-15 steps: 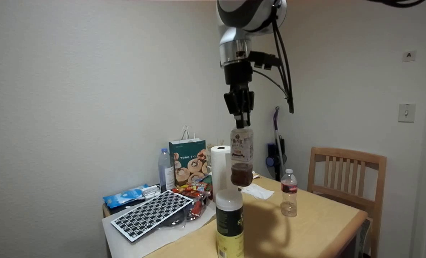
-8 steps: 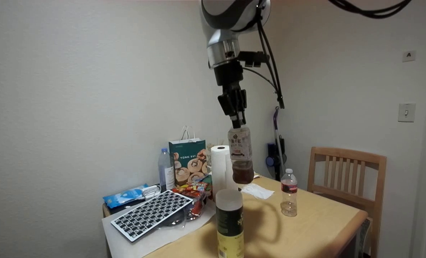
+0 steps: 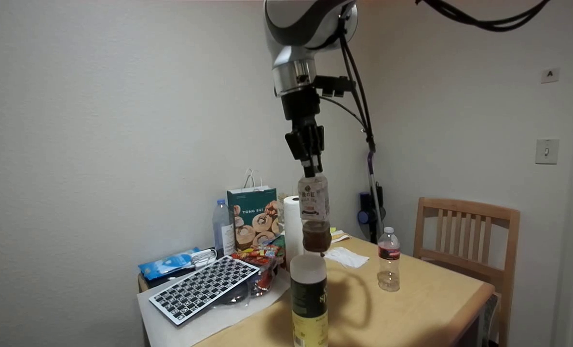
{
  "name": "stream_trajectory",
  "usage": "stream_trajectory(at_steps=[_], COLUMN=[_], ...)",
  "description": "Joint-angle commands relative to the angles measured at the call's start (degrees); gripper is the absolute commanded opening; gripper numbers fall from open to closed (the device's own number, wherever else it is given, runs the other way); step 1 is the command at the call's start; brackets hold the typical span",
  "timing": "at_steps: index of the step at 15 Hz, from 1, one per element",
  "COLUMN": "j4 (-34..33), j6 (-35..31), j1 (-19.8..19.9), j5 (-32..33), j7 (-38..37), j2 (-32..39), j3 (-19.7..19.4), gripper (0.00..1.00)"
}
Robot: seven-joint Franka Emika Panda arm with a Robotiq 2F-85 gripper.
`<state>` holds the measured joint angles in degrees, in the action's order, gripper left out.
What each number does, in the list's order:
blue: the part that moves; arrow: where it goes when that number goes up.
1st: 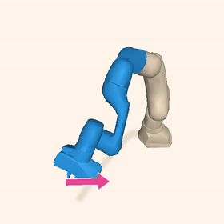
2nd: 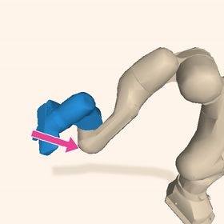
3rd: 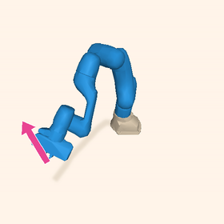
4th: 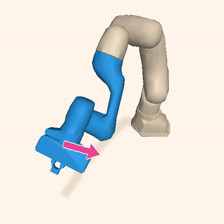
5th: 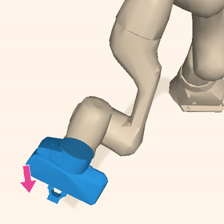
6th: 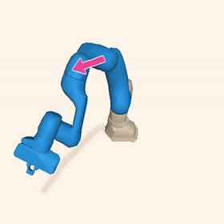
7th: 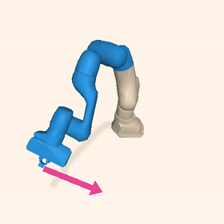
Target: Put the plastic bottle on top of the ever spring bottle.
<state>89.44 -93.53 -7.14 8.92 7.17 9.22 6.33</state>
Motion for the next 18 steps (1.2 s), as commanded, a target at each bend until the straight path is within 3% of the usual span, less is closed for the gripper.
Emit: stream_trajectory(at_steps=[1,7,18], j4=[-0.4,0.6,1.6], j6=[-2.6,-3.9,-1.5], j1=[0.3,0.6,0.4], j5=[-2.2,-5.8,-4.9], j7=[1.0,1.2,0.2], j2=[0.2,0.8,0.2], j3=[0.3,0.3,0.1], gripper=[0.13,0.13,0.13])
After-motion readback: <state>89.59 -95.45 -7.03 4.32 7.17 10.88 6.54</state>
